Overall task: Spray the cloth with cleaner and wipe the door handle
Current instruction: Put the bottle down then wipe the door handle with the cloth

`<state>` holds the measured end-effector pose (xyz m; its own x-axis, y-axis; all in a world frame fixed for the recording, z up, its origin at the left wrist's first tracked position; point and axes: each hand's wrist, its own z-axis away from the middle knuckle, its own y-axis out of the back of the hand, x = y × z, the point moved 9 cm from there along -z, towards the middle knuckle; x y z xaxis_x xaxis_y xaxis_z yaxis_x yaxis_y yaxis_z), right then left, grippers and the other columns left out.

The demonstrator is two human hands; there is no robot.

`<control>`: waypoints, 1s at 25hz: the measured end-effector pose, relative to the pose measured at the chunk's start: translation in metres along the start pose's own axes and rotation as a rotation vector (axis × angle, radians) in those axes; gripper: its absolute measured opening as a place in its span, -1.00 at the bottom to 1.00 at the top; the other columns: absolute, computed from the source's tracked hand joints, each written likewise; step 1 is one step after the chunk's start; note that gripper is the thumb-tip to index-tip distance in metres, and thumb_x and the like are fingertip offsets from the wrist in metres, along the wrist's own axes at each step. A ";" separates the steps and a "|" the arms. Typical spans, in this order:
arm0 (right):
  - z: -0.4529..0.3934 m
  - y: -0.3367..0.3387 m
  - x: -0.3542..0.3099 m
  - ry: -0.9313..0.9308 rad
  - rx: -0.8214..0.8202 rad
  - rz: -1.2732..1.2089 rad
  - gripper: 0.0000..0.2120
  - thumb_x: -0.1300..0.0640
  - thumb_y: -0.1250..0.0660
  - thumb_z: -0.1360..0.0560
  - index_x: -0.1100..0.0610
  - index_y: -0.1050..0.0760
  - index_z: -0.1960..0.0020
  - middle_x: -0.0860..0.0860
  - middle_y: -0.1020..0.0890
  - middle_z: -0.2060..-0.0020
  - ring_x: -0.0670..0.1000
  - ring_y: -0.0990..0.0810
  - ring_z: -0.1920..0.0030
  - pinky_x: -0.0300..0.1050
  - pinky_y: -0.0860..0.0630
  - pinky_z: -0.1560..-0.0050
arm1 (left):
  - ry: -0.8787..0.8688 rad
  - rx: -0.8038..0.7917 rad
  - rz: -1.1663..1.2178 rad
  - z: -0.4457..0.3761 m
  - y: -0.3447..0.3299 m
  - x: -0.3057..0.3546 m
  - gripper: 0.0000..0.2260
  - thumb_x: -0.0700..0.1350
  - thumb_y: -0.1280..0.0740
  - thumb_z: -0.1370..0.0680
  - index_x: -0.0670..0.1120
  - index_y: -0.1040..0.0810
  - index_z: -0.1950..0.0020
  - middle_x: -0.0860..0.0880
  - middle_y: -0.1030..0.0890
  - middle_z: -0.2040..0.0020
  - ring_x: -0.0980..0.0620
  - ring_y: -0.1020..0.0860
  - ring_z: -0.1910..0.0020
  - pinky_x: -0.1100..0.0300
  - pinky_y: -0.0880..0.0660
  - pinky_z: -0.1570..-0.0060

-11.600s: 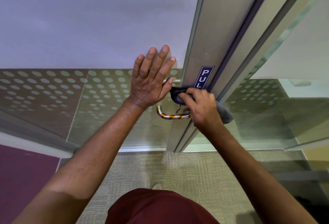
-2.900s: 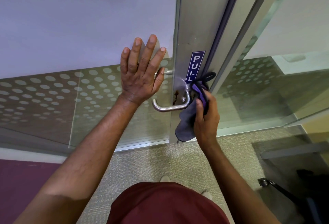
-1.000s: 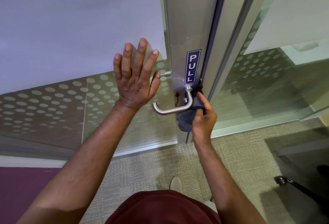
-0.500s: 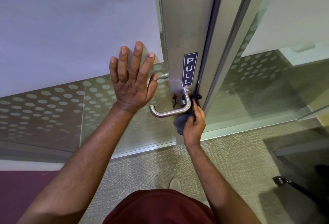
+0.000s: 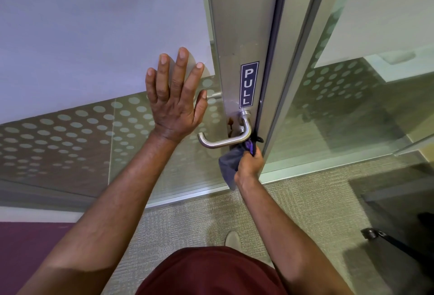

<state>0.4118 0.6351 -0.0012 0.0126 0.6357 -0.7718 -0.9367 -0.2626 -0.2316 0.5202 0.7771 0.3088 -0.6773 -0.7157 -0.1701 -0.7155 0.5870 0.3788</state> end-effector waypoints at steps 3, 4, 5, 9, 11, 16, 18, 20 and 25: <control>0.003 -0.006 -0.001 -0.002 -0.017 0.080 -0.68 0.39 -0.21 -0.65 0.14 -0.58 -0.29 0.06 -0.69 -0.10 0.02 -0.63 -0.10 -0.07 -0.57 -0.23 | -0.005 0.005 0.004 -0.001 -0.001 0.000 -0.52 0.07 -0.21 -0.68 -0.01 -0.30 -0.60 0.04 0.07 -0.74 -0.02 0.14 -0.71 -0.03 0.17 -0.67; 0.005 -0.009 0.001 -0.010 -0.040 0.105 -0.70 0.39 -0.21 -0.65 0.12 -0.58 -0.25 0.04 -0.69 -0.06 0.01 -0.62 -0.09 -0.12 -0.58 -0.18 | -0.005 0.004 0.005 -0.001 -0.001 0.000 -0.51 0.07 -0.21 -0.68 -0.01 -0.30 -0.60 0.05 0.09 -0.73 -0.02 0.14 -0.71 -0.03 0.17 -0.67; 0.007 -0.012 0.004 -0.016 -0.072 0.139 -0.71 0.39 -0.22 -0.64 0.10 -0.57 -0.20 0.00 -0.68 0.00 0.00 -0.61 -0.07 -0.18 -0.56 -0.12 | -0.004 0.002 0.008 -0.001 -0.001 0.000 -0.51 0.07 -0.21 -0.68 -0.01 -0.29 -0.60 0.05 0.09 -0.73 -0.02 0.15 -0.71 -0.03 0.17 -0.67; 0.013 -0.027 0.015 -0.033 -0.238 0.324 -0.68 0.44 -0.21 -0.62 0.18 -0.59 -0.23 0.04 -0.66 -0.04 -0.01 -0.57 -0.08 -0.27 -0.48 -0.02 | -0.002 -0.014 0.012 -0.002 -0.001 0.000 -0.50 0.08 -0.20 -0.68 0.00 -0.28 -0.61 0.06 0.12 -0.73 -0.01 0.17 -0.71 -0.02 0.19 -0.67; 0.011 -0.024 0.017 -0.080 -0.240 0.297 -0.64 0.46 -0.16 -0.61 0.20 -0.57 -0.28 0.05 -0.65 -0.05 0.00 -0.57 -0.09 -0.26 -0.47 0.00 | 0.000 -0.021 0.015 -0.002 -0.001 -0.001 -0.50 0.08 -0.21 -0.68 0.00 -0.27 -0.61 0.06 0.13 -0.73 -0.01 0.18 -0.71 -0.02 0.20 -0.67; 0.004 -0.011 0.021 -0.233 -0.161 0.062 -0.59 0.50 -0.09 -0.62 0.22 -0.52 -0.33 0.15 -0.64 -0.04 0.13 -0.59 -0.09 -0.05 -0.56 -0.11 | -0.005 -0.028 0.007 -0.002 0.000 0.000 -0.50 0.07 -0.23 -0.68 -0.01 -0.29 -0.61 0.04 0.07 -0.74 -0.02 0.16 -0.71 -0.03 0.18 -0.67; 0.003 -0.002 0.020 -0.266 -0.105 -0.038 -0.56 0.52 -0.07 -0.61 0.21 -0.51 -0.33 0.15 -0.64 0.02 0.16 -0.60 -0.03 -0.08 -0.58 0.09 | 0.000 -0.031 0.008 -0.001 -0.001 -0.001 -0.50 0.07 -0.23 -0.68 -0.01 -0.29 -0.61 -0.03 -0.07 -0.71 -0.01 0.16 -0.71 -0.03 0.18 -0.67; 0.000 0.012 0.026 -0.332 -0.045 -0.133 -0.56 0.52 -0.05 -0.60 0.21 -0.51 -0.33 0.20 -0.64 -0.02 0.21 -0.64 -0.01 0.06 -0.64 0.02 | 0.000 -0.028 0.007 -0.002 -0.001 -0.001 -0.50 0.07 -0.23 -0.68 -0.01 -0.28 -0.61 -0.05 -0.10 -0.70 -0.01 0.17 -0.71 -0.03 0.19 -0.67; 0.004 0.041 0.045 -0.517 0.050 -0.225 -0.81 0.40 -0.20 -0.65 0.28 -0.59 -0.02 0.24 -0.60 -0.29 0.23 -0.58 -0.31 0.14 -0.45 -0.45 | -0.006 -0.022 0.009 -0.002 0.000 0.000 -0.50 0.08 -0.22 -0.68 0.00 -0.27 -0.61 0.05 0.12 -0.73 -0.02 0.17 -0.71 -0.03 0.19 -0.67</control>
<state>0.3730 0.6562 -0.0434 0.0526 0.9481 -0.3135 -0.9462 -0.0530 -0.3191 0.5207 0.7764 0.3106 -0.6850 -0.7080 -0.1716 -0.7052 0.5852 0.4003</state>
